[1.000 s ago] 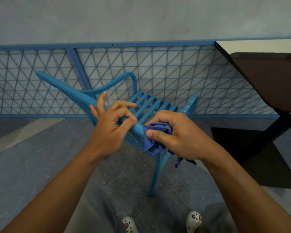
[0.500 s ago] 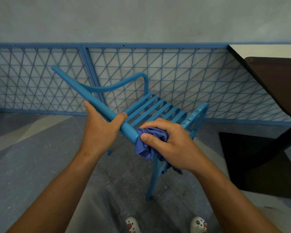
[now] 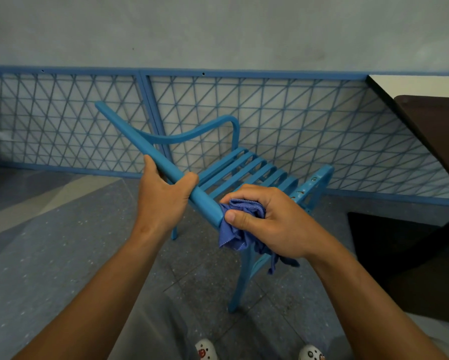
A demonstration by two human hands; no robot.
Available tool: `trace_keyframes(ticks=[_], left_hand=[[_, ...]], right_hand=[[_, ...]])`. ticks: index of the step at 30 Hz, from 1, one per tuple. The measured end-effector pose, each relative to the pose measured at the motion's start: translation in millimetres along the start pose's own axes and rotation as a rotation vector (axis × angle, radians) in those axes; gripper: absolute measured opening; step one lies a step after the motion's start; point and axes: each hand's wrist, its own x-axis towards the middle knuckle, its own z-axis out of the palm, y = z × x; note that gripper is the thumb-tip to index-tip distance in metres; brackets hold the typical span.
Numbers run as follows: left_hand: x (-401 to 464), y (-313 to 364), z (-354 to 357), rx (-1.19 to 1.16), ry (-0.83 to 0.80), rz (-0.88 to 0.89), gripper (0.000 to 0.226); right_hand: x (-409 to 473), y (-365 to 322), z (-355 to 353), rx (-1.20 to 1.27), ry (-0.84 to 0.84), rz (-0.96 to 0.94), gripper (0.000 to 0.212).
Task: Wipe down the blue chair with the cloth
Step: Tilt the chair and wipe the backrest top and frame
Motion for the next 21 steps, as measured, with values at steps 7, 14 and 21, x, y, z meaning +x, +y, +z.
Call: trace_keyframes(ticks=[7,14,21], left_hand=[[0.0,-1.0,-3.3,-0.057,-0.04,0.037,0.056],[12.4,0.7,0.6,-0.101,-0.141,0.047,0.054],[36.9,3.9,5.0,-0.078,-0.248,0.075,0.046]], right_hand=[[5.3,-4.3,-0.7,0.073,-0.053,-0.012,0.014],[8.0,-3.1,4.8,0.05,-0.03,-0.037,0.015],[19.0,-0.4,7.3,-0.046,0.06,-0.028,0.017]])
